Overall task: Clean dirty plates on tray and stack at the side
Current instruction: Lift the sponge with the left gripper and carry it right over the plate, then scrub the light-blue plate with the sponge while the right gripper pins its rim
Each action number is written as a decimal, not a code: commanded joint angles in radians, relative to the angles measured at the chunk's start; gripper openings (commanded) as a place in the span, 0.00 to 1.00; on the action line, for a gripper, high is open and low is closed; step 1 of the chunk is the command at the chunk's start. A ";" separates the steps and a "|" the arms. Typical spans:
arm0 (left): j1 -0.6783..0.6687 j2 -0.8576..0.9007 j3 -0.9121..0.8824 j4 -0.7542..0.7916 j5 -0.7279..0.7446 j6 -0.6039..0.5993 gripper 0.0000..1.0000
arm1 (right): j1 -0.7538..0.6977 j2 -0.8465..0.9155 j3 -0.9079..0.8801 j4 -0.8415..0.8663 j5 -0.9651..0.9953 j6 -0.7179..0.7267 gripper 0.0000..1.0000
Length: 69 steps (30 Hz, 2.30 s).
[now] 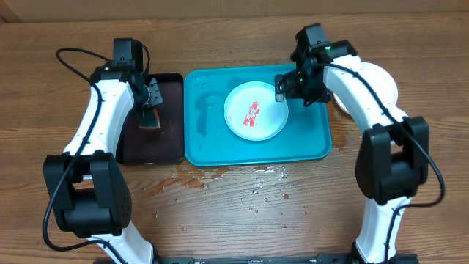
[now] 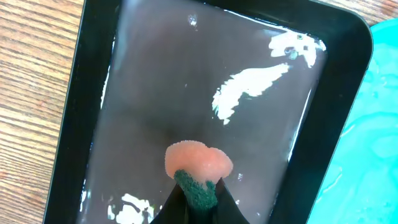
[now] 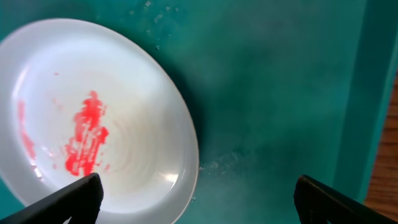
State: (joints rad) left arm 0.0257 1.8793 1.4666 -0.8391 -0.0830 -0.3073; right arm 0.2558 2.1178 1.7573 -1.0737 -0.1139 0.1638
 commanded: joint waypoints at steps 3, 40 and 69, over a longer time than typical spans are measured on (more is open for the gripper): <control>-0.008 -0.011 0.010 -0.002 0.039 -0.011 0.04 | -0.005 0.053 -0.006 0.003 0.009 0.023 0.99; -0.376 0.137 0.100 0.243 0.215 -0.188 0.04 | 0.052 0.141 -0.037 0.137 -0.037 0.279 0.04; -0.446 0.324 0.103 0.337 0.077 -0.336 0.04 | 0.091 0.141 -0.037 0.142 -0.070 0.248 0.04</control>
State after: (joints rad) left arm -0.4232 2.1792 1.5513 -0.4591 0.1047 -0.6228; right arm 0.3309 2.2475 1.7275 -0.9321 -0.1947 0.4183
